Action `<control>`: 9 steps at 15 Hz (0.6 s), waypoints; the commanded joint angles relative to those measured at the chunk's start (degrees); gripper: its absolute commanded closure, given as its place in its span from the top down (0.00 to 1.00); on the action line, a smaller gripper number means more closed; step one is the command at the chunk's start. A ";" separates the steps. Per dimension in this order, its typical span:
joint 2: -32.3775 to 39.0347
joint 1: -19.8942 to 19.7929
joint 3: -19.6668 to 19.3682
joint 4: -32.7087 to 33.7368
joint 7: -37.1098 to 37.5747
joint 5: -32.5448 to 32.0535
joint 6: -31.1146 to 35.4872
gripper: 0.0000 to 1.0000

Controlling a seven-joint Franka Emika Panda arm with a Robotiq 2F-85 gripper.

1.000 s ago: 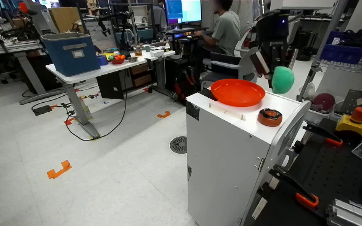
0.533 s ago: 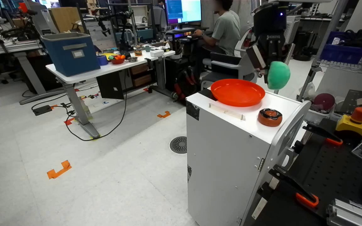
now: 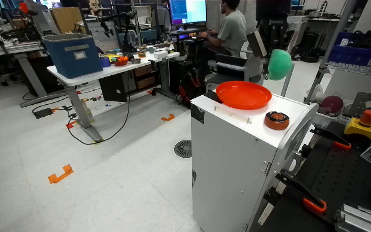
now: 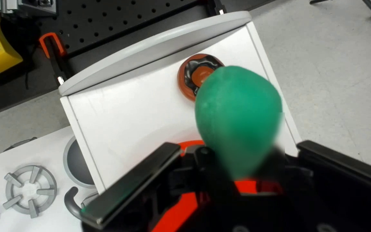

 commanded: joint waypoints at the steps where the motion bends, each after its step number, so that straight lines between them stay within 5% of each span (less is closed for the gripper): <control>1: -0.97 0.51 0.39 0.14 0.90 -2.48 -0.28 0.05; 9: -0.48 0.69 1.16 0.38 0.68 -4.27 -0.39 0.05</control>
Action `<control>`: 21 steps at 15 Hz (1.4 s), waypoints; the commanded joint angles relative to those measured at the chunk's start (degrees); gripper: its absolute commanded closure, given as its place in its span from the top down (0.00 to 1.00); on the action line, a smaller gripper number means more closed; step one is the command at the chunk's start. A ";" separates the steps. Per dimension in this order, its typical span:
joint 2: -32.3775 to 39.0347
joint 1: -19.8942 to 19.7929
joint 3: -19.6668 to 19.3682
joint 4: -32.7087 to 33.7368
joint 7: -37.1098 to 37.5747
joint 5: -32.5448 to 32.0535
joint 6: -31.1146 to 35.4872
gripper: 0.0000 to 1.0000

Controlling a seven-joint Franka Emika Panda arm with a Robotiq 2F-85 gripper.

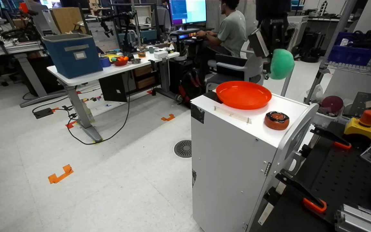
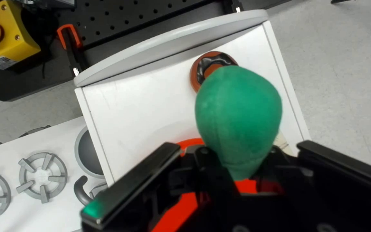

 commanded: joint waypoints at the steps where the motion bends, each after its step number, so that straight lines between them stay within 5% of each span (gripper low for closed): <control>1: -0.18 0.69 0.38 0.38 0.51 -0.57 -0.17 0.05; 17: 1.68 1.27 0.67 0.21 0.42 0.49 -0.65 0.05; 18: 1.81 1.27 0.68 0.22 0.38 0.55 -0.71 0.44; 21: 2.11 1.28 0.68 0.18 0.31 0.62 -0.57 0.58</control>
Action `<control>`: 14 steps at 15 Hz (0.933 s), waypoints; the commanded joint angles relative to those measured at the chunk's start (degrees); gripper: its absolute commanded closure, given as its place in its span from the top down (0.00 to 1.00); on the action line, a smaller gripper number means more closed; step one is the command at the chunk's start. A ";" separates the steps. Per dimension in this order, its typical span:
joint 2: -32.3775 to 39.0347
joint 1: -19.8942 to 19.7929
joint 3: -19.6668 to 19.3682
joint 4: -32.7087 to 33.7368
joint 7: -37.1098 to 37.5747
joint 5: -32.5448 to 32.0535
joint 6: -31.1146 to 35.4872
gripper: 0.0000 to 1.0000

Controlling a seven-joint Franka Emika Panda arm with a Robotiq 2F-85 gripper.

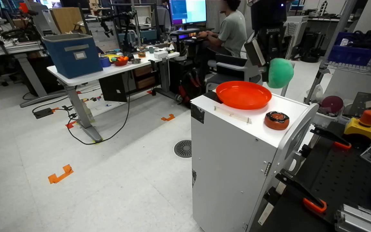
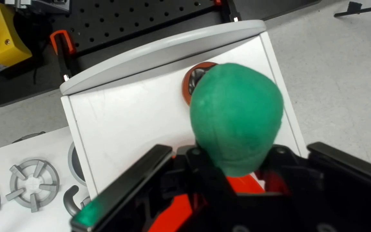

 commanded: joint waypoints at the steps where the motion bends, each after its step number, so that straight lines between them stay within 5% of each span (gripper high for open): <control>1: 0.34 0.14 0.08 0.32 0.29 0.63 -0.52 0.65; 6: 0.67 0.15 0.10 0.28 0.32 0.97 -0.37 0.99; 14: 0.70 0.13 0.11 0.37 0.32 1.34 -0.99 1.00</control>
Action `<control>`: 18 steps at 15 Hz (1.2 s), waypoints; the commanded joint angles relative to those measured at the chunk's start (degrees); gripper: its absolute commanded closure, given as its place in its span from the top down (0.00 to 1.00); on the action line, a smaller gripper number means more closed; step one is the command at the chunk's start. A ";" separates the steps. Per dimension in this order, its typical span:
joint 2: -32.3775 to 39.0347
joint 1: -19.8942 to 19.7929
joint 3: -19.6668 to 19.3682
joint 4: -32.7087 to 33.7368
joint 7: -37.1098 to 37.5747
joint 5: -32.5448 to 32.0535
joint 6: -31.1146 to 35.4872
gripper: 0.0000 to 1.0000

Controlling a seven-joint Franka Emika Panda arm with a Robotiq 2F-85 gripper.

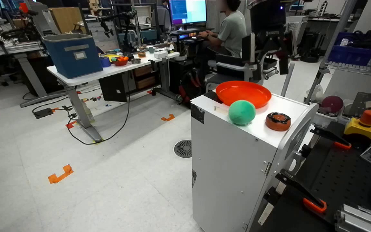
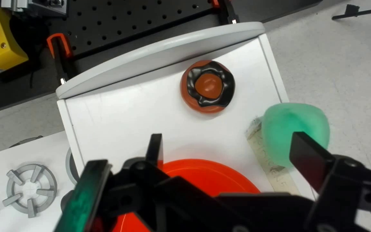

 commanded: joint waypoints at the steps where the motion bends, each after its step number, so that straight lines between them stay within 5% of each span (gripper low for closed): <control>1: 0.17 0.12 0.10 0.39 0.35 0.82 -1.11 1.00; 18: 0.03 0.05 -0.09 0.06 0.43 0.86 -1.17 1.00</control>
